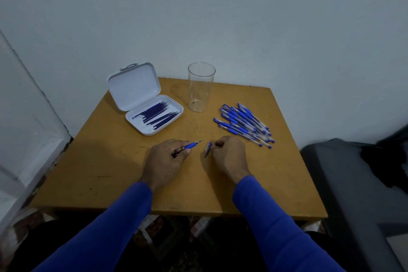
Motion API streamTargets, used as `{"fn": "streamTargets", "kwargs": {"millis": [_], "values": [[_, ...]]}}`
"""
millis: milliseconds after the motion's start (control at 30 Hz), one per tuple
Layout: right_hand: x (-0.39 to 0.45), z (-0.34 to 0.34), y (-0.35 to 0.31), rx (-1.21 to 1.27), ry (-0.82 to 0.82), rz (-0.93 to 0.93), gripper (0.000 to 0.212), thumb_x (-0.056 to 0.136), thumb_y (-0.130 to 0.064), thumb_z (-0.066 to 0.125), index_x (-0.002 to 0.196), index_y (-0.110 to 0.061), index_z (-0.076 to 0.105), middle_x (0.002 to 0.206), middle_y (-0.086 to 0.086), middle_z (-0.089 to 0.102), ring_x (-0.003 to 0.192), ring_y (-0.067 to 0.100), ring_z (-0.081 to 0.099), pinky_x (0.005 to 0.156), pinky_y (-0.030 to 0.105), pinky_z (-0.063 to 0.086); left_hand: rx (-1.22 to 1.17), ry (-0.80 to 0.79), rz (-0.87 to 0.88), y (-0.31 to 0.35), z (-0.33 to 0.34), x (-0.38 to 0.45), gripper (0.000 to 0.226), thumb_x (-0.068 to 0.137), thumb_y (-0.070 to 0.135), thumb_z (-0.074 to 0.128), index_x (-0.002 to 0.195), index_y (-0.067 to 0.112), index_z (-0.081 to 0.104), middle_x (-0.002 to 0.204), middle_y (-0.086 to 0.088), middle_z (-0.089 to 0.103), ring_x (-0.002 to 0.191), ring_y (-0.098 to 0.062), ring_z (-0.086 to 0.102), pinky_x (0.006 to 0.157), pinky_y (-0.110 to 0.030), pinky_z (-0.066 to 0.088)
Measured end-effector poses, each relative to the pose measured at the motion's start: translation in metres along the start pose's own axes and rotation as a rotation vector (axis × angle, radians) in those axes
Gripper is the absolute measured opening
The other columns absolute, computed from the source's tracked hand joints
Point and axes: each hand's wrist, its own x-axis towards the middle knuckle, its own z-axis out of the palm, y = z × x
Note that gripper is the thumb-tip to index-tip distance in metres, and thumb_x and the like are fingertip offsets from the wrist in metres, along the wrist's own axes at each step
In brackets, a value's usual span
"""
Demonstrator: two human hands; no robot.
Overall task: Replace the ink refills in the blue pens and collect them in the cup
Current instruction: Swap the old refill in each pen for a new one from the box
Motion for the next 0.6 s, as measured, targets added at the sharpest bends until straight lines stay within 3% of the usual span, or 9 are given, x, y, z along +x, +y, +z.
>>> {"fn": "streamTargets", "kwargs": {"millis": [67,133,200,267,367,433,500,600], "values": [[-0.001,0.005,0.002,-0.022,0.0,-0.011,0.016,0.098,-0.017,0.065,0.11,-0.012,0.074,0.105,0.003,0.069,0.092,0.012,0.06,0.078,0.027,0.053,0.017,-0.007,-0.003,0.001,0.0,0.002,0.029,0.094,0.024,0.069,0.123,0.019,0.072,0.098,0.012,0.07,0.088,0.0,0.063,0.077,-0.018,0.052],[-0.002,0.008,0.002,-0.073,0.006,-0.036,0.012,0.097,-0.018,0.066,0.105,-0.014,0.074,0.104,0.004,0.068,0.092,0.015,0.063,0.083,0.033,0.058,0.031,-0.014,-0.004,0.002,0.0,0.004,0.029,0.095,0.024,0.069,0.123,0.02,0.071,0.099,0.011,0.07,0.088,0.001,0.062,0.076,-0.015,0.049],[-0.001,0.009,0.001,-0.147,-0.01,-0.043,0.012,0.098,-0.018,0.065,0.107,-0.016,0.073,0.11,0.003,0.066,0.098,0.016,0.063,0.088,0.034,0.057,0.035,-0.02,-0.002,0.003,-0.001,0.006,0.029,0.095,0.025,0.069,0.123,0.02,0.072,0.099,0.011,0.07,0.088,0.0,0.062,0.076,-0.016,0.051],[-0.002,0.008,0.0,-0.099,0.001,-0.053,0.01,0.099,-0.017,0.063,0.107,-0.02,0.07,0.101,-0.003,0.065,0.095,0.013,0.062,0.088,0.032,0.056,0.04,-0.034,0.005,0.003,-0.001,0.008,0.03,0.094,0.026,0.069,0.124,0.021,0.072,0.098,0.011,0.07,0.088,-0.001,0.063,0.079,-0.021,0.054],[-0.01,0.008,0.003,0.292,0.06,-0.072,0.013,0.101,-0.017,0.06,0.093,-0.026,0.062,0.081,-0.003,0.066,0.074,0.011,0.066,0.071,0.034,0.061,0.07,-0.048,0.013,0.002,0.001,0.007,0.03,0.095,0.027,0.069,0.124,0.022,0.072,0.098,0.011,0.07,0.088,-0.001,0.063,0.08,-0.025,0.055],[-0.016,0.009,0.005,0.578,0.031,-0.035,0.008,0.103,-0.014,0.058,0.101,-0.02,0.063,0.083,0.008,0.071,0.065,0.016,0.066,0.055,0.031,0.059,0.08,-0.053,0.006,0.001,0.004,0.005,0.03,0.095,0.029,0.069,0.124,0.024,0.072,0.094,0.015,0.068,0.085,-0.001,0.062,0.076,-0.024,0.054],[-0.019,0.009,0.007,0.787,-0.021,-0.034,0.01,0.104,-0.011,0.054,0.11,-0.012,0.063,0.088,0.019,0.071,0.065,0.021,0.065,0.05,0.03,0.056,0.094,-0.056,0.001,0.0,0.005,0.003,0.03,0.095,0.03,0.068,0.124,0.026,0.071,0.089,0.018,0.063,0.081,-0.001,0.059,0.069,-0.018,0.048],[-0.022,0.01,0.009,0.909,-0.086,-0.061,0.014,0.103,-0.01,0.056,0.114,-0.009,0.064,0.087,0.016,0.069,0.068,0.02,0.063,0.048,0.027,0.054,0.094,-0.049,0.001,0.0,0.005,0.002,0.031,0.095,0.031,0.068,0.125,0.027,0.071,0.087,0.019,0.061,0.081,0.0,0.058,0.068,-0.012,0.042]]}}
